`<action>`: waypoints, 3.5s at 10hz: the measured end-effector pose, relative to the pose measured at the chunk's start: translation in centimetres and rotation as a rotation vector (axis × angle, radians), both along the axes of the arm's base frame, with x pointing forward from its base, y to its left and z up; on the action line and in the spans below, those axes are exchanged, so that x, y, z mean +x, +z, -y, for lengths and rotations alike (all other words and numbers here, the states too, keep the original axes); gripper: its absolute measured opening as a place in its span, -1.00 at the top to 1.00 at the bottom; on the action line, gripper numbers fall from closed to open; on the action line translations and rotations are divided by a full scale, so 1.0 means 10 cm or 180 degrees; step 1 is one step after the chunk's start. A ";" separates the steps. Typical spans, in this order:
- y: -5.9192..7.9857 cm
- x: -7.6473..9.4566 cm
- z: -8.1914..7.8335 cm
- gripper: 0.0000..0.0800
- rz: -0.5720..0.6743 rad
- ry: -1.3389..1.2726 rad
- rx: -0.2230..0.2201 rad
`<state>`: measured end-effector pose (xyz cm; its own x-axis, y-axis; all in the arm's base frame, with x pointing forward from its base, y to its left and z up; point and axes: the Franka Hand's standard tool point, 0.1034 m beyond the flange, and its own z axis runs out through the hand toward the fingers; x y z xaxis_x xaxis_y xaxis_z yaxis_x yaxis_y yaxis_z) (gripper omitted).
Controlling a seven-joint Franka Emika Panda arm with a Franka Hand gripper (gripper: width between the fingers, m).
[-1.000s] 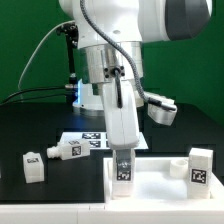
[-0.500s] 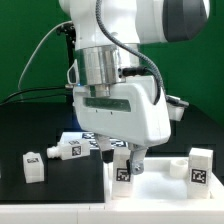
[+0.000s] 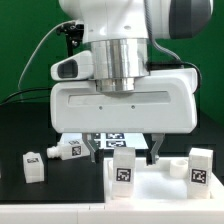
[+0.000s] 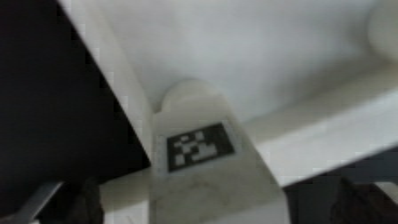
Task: Assemble square table
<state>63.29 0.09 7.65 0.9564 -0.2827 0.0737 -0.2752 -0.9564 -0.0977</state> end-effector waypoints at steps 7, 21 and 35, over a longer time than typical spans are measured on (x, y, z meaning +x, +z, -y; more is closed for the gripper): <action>-0.01 0.00 0.02 0.28 -0.0090 -0.1376 0.0103; -0.01 0.01 -0.03 -0.62 -0.0032 -0.2187 0.0467; -0.03 -0.01 0.05 0.28 -0.0195 -0.3120 0.0420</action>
Offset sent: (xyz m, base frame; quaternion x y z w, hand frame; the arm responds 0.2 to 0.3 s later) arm 0.0000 0.0000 0.0000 0.0000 0.0000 0.0650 0.9979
